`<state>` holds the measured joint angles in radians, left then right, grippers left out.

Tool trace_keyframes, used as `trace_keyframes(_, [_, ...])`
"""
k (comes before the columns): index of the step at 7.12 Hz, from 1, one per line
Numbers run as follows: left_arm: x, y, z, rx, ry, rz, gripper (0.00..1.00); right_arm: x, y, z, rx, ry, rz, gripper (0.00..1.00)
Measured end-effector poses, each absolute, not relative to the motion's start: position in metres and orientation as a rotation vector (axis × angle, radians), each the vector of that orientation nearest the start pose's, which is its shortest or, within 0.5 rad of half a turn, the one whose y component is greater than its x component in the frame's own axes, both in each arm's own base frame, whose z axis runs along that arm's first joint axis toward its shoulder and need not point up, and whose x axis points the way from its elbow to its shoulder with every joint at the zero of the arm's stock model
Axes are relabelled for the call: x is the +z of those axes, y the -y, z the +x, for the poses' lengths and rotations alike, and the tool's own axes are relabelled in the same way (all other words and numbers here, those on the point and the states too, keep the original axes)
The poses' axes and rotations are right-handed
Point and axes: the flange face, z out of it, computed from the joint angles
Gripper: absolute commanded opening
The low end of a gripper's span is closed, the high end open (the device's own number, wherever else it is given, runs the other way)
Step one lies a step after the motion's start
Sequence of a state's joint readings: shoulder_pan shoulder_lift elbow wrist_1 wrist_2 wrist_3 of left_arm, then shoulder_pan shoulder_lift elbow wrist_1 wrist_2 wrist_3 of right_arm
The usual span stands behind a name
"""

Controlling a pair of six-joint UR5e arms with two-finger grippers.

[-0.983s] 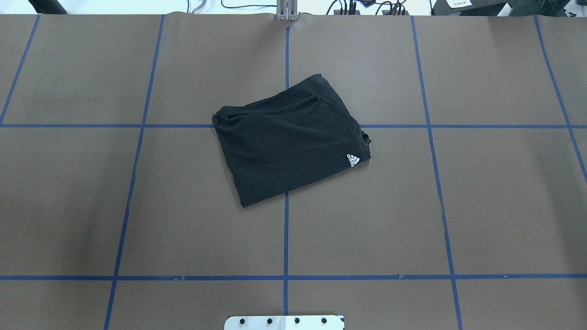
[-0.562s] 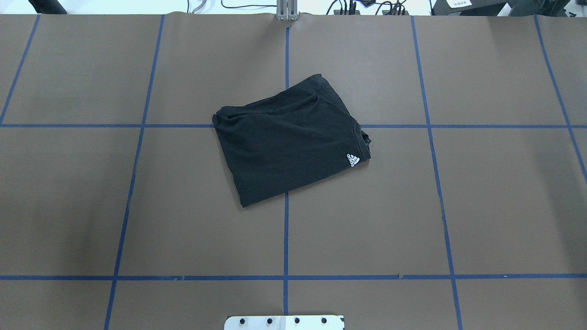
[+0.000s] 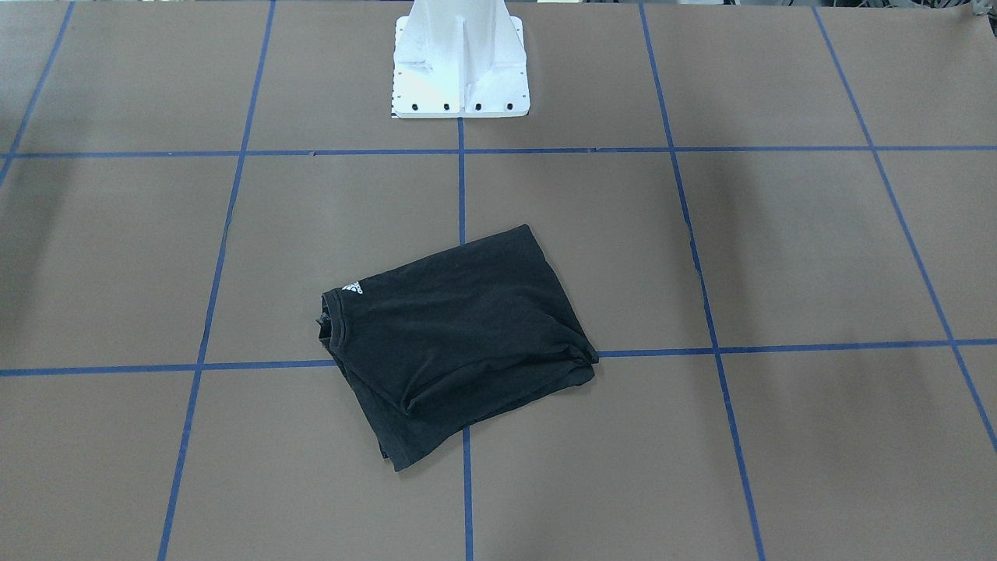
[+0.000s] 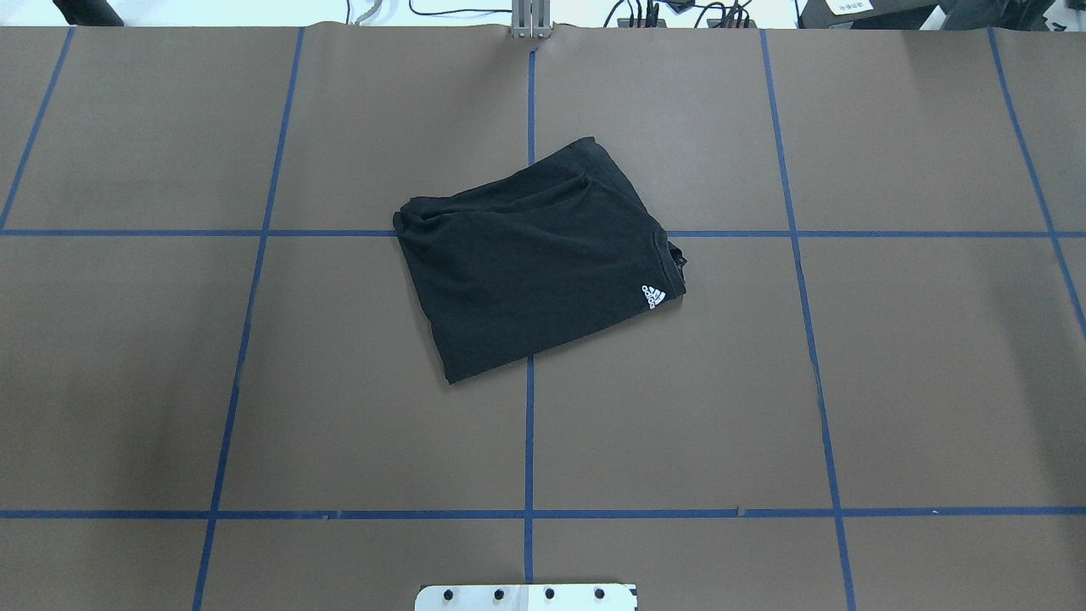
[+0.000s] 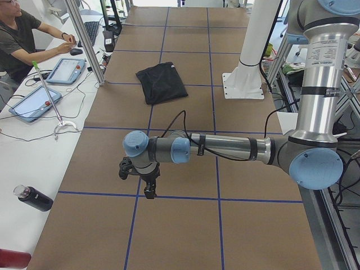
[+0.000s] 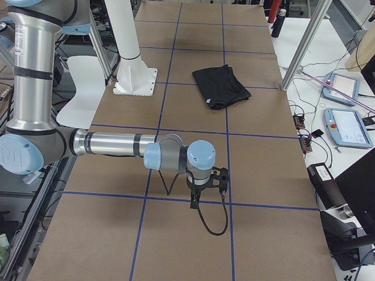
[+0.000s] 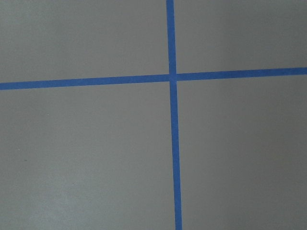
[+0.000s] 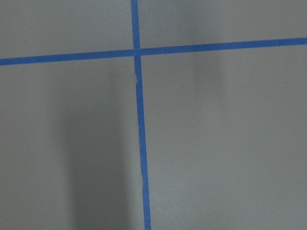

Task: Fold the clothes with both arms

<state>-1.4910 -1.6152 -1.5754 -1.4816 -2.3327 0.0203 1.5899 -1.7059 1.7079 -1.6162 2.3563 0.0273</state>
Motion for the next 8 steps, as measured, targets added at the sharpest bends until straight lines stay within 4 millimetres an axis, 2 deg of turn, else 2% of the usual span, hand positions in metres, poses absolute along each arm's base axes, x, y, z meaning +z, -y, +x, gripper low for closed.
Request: trace_keyframes(8, [0.6408, 0.5145, -0.023, 0.083, -0.76, -0.055, 0.99, 0.6562, 0.4328, 0.0718, 0.06, 0.772, -0.041, 1.0])
